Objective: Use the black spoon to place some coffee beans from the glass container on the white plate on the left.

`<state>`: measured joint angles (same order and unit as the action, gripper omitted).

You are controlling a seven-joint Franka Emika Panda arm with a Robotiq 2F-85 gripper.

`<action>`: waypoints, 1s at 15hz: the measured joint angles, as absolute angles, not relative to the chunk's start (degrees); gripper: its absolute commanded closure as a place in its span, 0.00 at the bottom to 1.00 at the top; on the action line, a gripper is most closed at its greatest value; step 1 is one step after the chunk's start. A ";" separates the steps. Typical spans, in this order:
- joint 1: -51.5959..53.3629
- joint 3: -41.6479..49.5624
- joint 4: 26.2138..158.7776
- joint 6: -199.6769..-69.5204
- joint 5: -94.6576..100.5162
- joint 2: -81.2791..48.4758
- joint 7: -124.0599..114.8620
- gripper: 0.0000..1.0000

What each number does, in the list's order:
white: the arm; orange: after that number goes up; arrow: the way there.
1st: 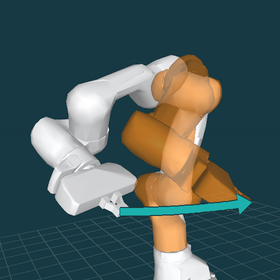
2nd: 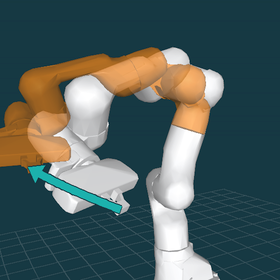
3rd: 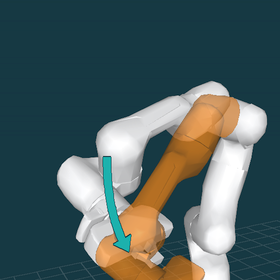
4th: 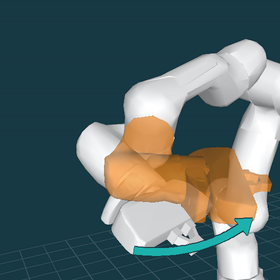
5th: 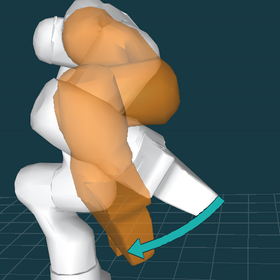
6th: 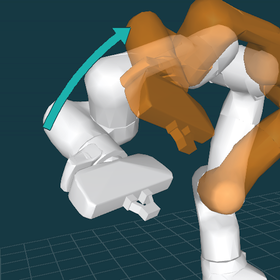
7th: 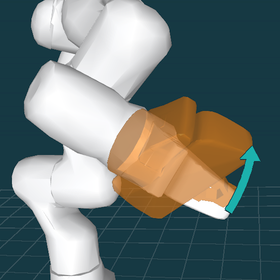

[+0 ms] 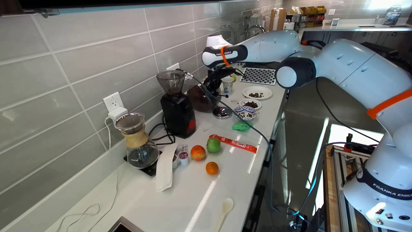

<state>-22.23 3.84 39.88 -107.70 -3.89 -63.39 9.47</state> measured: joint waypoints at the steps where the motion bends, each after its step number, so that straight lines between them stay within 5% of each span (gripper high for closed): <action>1: -22.57 3.51 39.57 -107.70 -4.67 -63.38 8.55 0.99; 15: -25.49 -0.85 38.60 -107.53 -11.98 -64.93 -0.33 0.99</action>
<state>-25.49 -0.85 38.60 -107.53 -11.98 -64.93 -0.33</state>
